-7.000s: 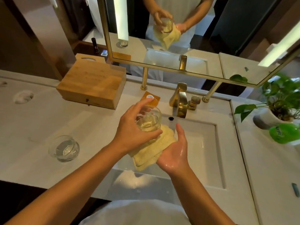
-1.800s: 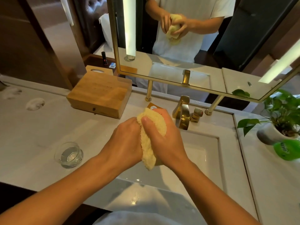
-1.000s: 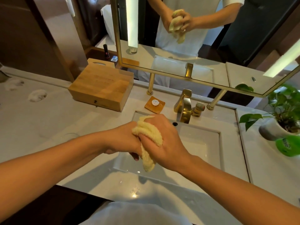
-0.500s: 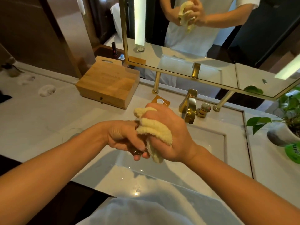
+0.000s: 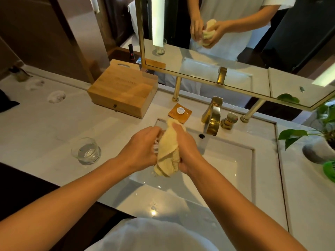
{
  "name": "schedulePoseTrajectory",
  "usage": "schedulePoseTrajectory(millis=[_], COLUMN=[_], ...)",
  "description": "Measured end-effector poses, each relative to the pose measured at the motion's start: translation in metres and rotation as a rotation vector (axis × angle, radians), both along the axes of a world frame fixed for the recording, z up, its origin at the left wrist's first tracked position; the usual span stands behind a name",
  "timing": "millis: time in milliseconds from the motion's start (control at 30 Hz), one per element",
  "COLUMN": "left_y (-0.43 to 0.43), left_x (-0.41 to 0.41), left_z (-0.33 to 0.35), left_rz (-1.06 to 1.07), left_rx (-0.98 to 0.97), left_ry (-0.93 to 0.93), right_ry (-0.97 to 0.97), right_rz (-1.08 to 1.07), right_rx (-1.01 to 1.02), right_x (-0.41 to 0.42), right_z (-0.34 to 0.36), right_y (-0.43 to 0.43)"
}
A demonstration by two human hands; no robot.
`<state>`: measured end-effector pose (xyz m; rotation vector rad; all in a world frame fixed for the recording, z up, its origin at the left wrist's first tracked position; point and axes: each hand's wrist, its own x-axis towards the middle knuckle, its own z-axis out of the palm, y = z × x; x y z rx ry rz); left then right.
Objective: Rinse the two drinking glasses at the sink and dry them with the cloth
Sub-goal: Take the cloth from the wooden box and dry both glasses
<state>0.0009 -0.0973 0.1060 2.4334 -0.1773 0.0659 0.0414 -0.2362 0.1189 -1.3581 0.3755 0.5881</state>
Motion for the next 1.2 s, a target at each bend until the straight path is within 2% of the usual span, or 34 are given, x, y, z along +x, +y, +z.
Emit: schedulePoseTrajectory(millis=[100, 267, 367, 433, 567, 667, 767, 833, 900, 967, 1033, 1067, 1133, 1200], left_y=[0.000, -0.006, -0.019, -0.030, -0.047, -0.048, -0.055, -0.070, -0.083, -0.093, -0.102, -0.105, -0.099, -0.084], left_x=[-0.004, -0.002, 0.001, 0.001, -0.003, -0.001, -0.001, -0.005, -0.006, -0.006, -0.004, -0.003, 0.003, 0.004], left_z=[0.008, 0.015, 0.020, 0.021, 0.027, 0.033, 0.038, 0.036, 0.031, 0.028, 0.029, 0.034, 0.044, 0.055], left_rz=[0.189, 0.342, 0.345, 0.305, 0.251, 0.187, 0.105, 0.101, 0.192, 0.289, 0.386, 0.479, 0.647, 0.528], left_rx=[-0.281, -0.654, -0.829, -0.754, -0.406, -0.291, -0.110, -0.046, -0.075, -0.178, -0.417, -0.610, -1.029, -1.320], left_ry=[0.043, 0.117, 0.096, 0.080, 0.033, -0.064, -0.050, -0.006, -0.054, -0.155, -0.157, -0.065, 0.365, 0.868], right_ry=[0.165, 0.325, 0.417, 0.457, 0.423, 0.361, 0.296, 0.194, 0.047, -0.168, -0.487, -0.684, -1.047, -1.342], right_rz=[-0.029, 0.015, 0.052, 0.057, 0.033, 0.020, 0.012, -0.029, -0.088, -0.135, -0.139, -0.107, 0.014, 0.170], right_rx=[0.275, 0.507, 0.628, 0.735, 0.808, 0.801, 0.754, 0.643, 0.451, 0.212, -0.040, -0.156, -0.322, -0.406], right_x=[0.002, 0.001, -0.014, -0.023, -0.026, -0.020, -0.014, -0.010, -0.009, -0.010, -0.012, -0.011, -0.008, -0.003], right_z=[-0.005, -0.013, -0.018, -0.020, -0.015, -0.020, -0.021, -0.018, -0.014, -0.005, 0.003, 0.004, 0.003, -0.001], right_y=[-0.020, -0.047, -0.044, -0.037, -0.033, -0.042, -0.052, -0.054, -0.055, -0.055, -0.061, -0.065, -0.073, -0.079])
